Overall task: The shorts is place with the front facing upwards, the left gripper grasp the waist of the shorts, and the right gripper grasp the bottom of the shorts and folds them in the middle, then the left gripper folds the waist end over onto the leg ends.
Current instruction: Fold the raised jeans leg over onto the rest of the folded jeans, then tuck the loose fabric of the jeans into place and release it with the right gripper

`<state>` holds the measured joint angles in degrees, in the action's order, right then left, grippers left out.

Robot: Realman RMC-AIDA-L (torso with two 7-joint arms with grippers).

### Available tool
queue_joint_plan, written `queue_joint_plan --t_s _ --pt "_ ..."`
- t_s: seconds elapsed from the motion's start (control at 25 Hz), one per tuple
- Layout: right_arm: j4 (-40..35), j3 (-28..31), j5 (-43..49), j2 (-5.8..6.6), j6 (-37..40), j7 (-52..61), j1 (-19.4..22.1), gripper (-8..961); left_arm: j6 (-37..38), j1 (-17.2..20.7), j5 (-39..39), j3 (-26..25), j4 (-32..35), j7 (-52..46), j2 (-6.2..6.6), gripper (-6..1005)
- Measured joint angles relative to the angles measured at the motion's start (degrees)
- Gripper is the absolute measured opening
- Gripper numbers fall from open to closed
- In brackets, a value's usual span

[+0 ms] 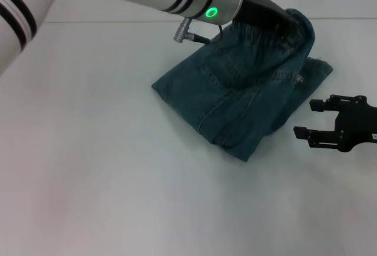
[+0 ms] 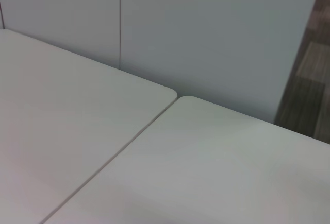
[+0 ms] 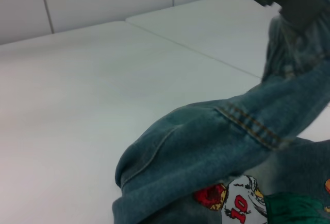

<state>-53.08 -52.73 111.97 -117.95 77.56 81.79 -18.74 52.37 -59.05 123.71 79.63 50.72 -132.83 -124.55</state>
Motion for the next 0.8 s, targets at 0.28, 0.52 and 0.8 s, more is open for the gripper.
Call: queue_joint_plan --t_s 0.28,0.52,0.8 --pt "0.03 0.00 0.18 0.00 0.10 -0.04 -0.02 789 -5.08 0.40 -3.46 5.29 -1.64 0.61 -0.07 208" --pt "0.09 -0.37 0.18 -0.11 0.15 -0.05 -0.06 789 -11.07 0.98 -7.40 9.12 -2.25 0.67 -0.09 218" --pt "0.17 -0.36 0.27 -0.17 0.15 0.01 -0.07 790 -13.66 0.49 -8.44 9.52 -3.70 0.74 -0.05 350"
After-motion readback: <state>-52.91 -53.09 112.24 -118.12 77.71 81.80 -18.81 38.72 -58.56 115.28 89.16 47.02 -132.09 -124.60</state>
